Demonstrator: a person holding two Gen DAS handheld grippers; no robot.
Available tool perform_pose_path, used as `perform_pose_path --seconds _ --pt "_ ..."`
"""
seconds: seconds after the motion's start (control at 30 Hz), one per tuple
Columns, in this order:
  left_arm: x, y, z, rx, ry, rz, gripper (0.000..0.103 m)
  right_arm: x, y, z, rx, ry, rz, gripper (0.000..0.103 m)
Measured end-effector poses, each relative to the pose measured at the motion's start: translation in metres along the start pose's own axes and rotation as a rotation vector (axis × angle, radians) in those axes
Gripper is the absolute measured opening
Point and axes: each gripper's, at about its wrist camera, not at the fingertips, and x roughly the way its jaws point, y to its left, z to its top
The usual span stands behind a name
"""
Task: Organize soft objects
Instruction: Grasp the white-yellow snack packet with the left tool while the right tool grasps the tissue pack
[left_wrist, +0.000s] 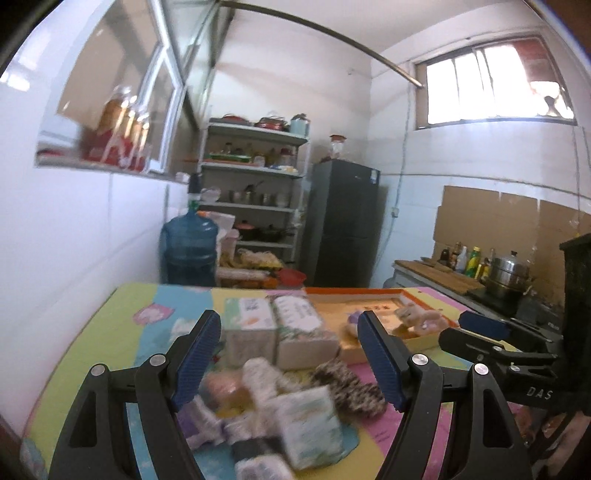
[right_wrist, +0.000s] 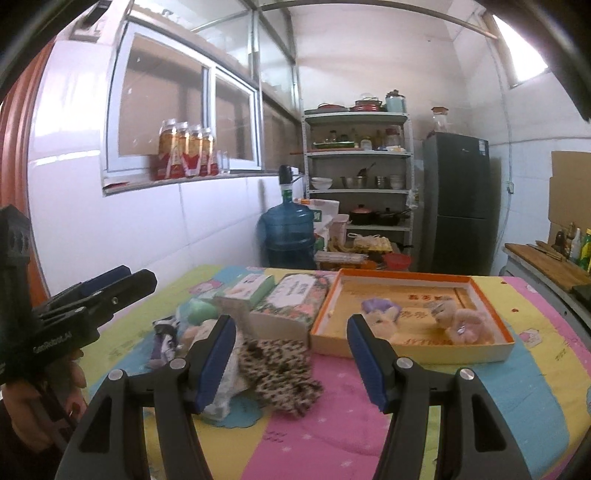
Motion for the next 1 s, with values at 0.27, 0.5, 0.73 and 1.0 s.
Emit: perform_pose_path --seconds 0.27,0.5,0.73,1.0 --pt "-0.019 0.035 -0.028 -0.015 0.014 0.086 0.078 0.018 0.033 -0.026 -0.012 0.057 0.061 0.063" --pt "-0.030 0.063 -0.051 -0.053 0.024 0.126 0.078 0.050 0.057 -0.054 -0.008 0.160 0.085 0.063" --pt "-0.029 0.077 -0.061 -0.062 0.036 0.141 0.078 0.077 0.067 -0.065 0.013 0.236 0.079 0.063" --pt "-0.022 0.088 -0.070 -0.084 0.058 0.148 0.078 0.099 0.073 -0.072 0.045 0.293 0.069 0.063"
